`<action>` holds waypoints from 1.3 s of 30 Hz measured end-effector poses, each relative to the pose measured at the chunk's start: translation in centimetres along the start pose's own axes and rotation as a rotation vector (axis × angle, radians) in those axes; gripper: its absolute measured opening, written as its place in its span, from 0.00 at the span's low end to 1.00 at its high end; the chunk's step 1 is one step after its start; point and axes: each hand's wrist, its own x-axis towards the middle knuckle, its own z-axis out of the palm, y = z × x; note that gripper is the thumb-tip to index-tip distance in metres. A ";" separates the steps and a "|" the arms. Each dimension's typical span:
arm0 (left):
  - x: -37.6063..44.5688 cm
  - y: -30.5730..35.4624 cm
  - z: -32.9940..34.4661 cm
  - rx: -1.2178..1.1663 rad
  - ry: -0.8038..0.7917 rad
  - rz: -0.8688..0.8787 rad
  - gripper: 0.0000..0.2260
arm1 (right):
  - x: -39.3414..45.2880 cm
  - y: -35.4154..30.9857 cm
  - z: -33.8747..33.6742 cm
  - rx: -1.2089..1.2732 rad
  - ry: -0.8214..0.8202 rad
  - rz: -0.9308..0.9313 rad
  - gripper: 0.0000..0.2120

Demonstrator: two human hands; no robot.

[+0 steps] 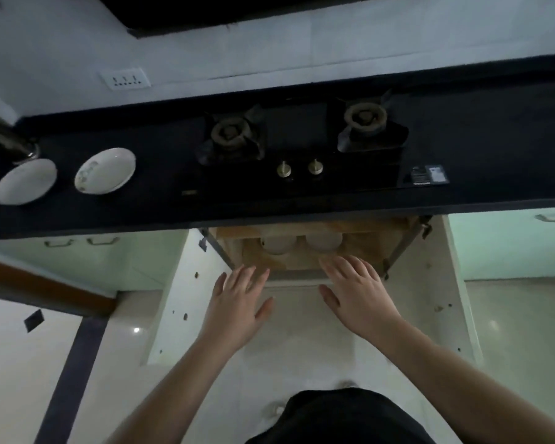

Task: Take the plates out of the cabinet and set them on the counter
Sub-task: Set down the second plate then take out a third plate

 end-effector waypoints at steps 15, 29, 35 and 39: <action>0.3 -7.2 4.2 -0.094 -0.057 -0.121 0.28 | 5.2 -4.6 5.4 0.012 -0.061 -0.017 0.24; 14.2 -9.6 18.5 -0.137 -0.091 -0.249 0.30 | 20.3 3.4 21.7 -0.035 -0.217 -0.096 0.23; 18.5 -10.7 29.0 -0.168 -0.086 -0.187 0.30 | 25.3 7.5 32.0 -0.148 -0.280 -0.115 0.26; 22.6 -11.4 35.0 -0.169 -0.058 -0.186 0.31 | 28.3 10.5 38.3 -0.259 -0.297 -0.132 0.27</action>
